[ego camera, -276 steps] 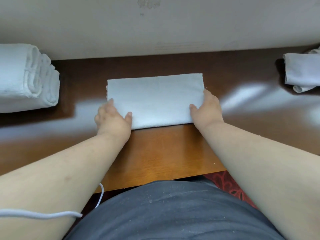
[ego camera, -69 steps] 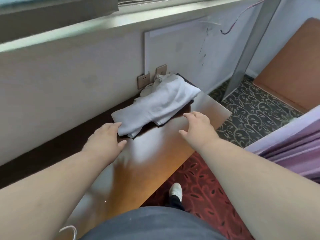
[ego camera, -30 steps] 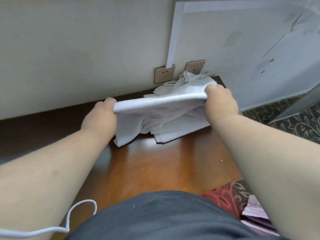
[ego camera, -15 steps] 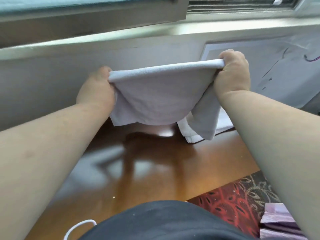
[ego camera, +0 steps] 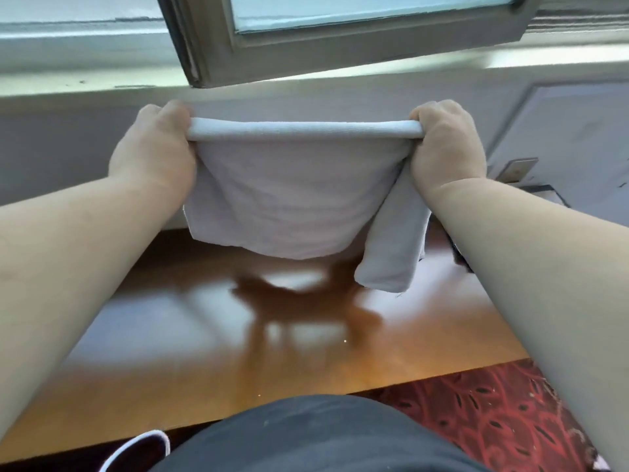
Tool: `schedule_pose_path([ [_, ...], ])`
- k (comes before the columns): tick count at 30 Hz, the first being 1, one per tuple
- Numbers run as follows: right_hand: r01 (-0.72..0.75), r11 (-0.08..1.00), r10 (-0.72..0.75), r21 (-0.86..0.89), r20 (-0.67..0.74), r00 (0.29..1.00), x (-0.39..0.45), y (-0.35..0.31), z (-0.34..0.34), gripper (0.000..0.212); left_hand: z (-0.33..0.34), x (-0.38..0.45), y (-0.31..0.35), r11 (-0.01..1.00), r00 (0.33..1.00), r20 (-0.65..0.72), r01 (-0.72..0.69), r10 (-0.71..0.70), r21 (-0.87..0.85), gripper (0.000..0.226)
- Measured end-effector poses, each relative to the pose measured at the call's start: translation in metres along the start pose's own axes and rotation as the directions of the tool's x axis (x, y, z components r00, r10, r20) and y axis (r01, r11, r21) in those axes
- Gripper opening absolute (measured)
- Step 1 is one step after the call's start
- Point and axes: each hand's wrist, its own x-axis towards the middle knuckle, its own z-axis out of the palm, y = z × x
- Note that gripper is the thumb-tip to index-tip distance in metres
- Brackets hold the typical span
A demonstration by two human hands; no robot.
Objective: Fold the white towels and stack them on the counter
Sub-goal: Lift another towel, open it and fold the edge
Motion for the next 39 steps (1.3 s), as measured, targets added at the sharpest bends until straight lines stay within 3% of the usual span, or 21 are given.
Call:
schedule_pose_path([
  [6, 0.128, 0.990, -0.136, 0.053, 0.160, 0.978, -0.009, -0.055, 0.043, 0.038, -0.032, -0.016, -0.069, 0.979, 0.991, -0.047, 0.128, -0.122, 0.162, 0.030],
  [12, 0.044, 0.986, -0.092, 0.160, 0.307, 0.947, -0.042, -0.102, 0.090, 0.042, -0.033, -0.039, -0.132, 0.934, 0.966, -0.039, 0.256, -0.255, 0.247, 0.027],
  [15, 0.069, 0.971, -0.151, 0.230, 0.362, 0.920, -0.070, -0.130, 0.114, 0.039, -0.031, -0.044, -0.179, 0.911, 0.955, -0.034, 0.293, -0.296, 0.289, 0.025],
  [19, 0.131, 0.958, -0.235, 0.256, 0.431, 0.871, -0.117, -0.168, 0.146, 0.036, -0.022, -0.032, -0.251, 0.892, 0.938, 0.101, 0.278, -0.332, 0.358, 0.021],
  [22, 0.102, 0.960, -0.231, 0.262, 0.529, 0.817, -0.161, -0.200, 0.169, 0.030, -0.015, -0.006, -0.298, 0.854, 0.832, 0.283, 0.362, -0.477, 0.375, 0.013],
  [24, 0.100, 0.967, -0.224, 0.232, 0.604, 0.765, -0.190, -0.219, 0.186, 0.022, -0.011, -0.015, -0.318, 0.828, 0.811, 0.346, 0.275, -0.472, 0.488, 0.023],
  [27, 0.085, 0.986, -0.160, 0.140, 0.702, 0.695, -0.225, -0.236, 0.206, 0.025, -0.001, -0.049, -0.338, 0.826, 0.847, 0.414, 0.050, -0.333, 0.562, 0.042],
  [31, 0.051, 0.996, -0.090, 0.074, 0.825, 0.558, -0.265, -0.244, 0.221, 0.046, 0.022, -0.091, -0.365, 0.865, 0.827, 0.547, -0.179, -0.126, 0.469, 0.032],
  [34, -0.006, 0.996, -0.074, 0.087, 0.877, 0.475, -0.291, -0.240, 0.226, 0.046, 0.038, -0.120, -0.359, 0.837, 0.712, 0.691, -0.299, -0.125, 0.459, 0.043],
  [36, -0.063, 0.996, -0.031, 0.065, 0.897, 0.441, -0.304, -0.233, 0.225, 0.048, 0.048, -0.142, -0.349, 0.839, 0.574, 0.805, -0.356, -0.151, 0.411, 0.049],
  [37, -0.091, 0.994, -0.014, 0.061, 0.894, 0.448, -0.308, -0.229, 0.225, 0.051, 0.053, -0.150, -0.344, 0.846, 0.510, 0.845, -0.368, -0.163, 0.385, 0.053],
  [39, -0.168, 0.984, 0.032, 0.065, 0.856, 0.515, -0.312, -0.219, 0.222, 0.055, 0.063, -0.166, -0.336, 0.850, 0.442, 0.882, -0.392, -0.162, 0.352, 0.059],
])
